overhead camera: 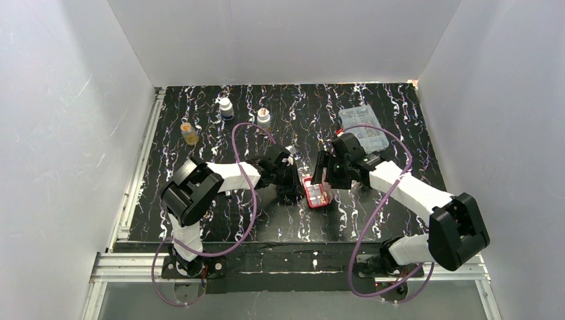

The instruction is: Sort the pills into containers

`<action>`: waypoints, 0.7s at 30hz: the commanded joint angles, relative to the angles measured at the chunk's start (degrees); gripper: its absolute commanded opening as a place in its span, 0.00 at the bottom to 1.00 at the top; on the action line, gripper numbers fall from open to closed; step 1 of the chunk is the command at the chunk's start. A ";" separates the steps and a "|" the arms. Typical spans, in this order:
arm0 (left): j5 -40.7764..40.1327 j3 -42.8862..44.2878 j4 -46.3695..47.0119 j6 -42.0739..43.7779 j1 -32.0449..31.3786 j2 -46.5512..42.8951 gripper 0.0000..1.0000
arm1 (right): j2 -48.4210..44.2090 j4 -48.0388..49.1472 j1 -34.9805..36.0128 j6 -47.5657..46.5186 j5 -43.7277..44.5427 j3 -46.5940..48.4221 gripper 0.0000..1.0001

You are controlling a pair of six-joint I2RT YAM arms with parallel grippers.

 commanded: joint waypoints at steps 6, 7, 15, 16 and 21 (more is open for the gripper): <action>1.92 1.88 0.34 -0.27 -0.25 0.66 0.08 | 1.98 -1.04 1.37 1.47 -1.04 3.82 0.81; 1.98 1.90 0.34 -0.24 -0.22 0.64 0.08 | 2.07 -1.71 1.37 1.38 -0.37 4.07 0.81; 2.45 1.90 0.91 -0.32 -0.25 0.88 0.08 | 2.08 -2.52 1.37 1.41 -0.31 4.49 0.78; 2.49 1.90 0.95 -0.35 -0.24 0.88 0.08 | 2.03 -2.30 1.36 1.46 -0.69 4.45 0.77; 2.63 1.91 0.78 -0.11 -0.22 0.77 0.08 | 2.26 -2.12 1.83 1.52 -1.58 4.61 0.74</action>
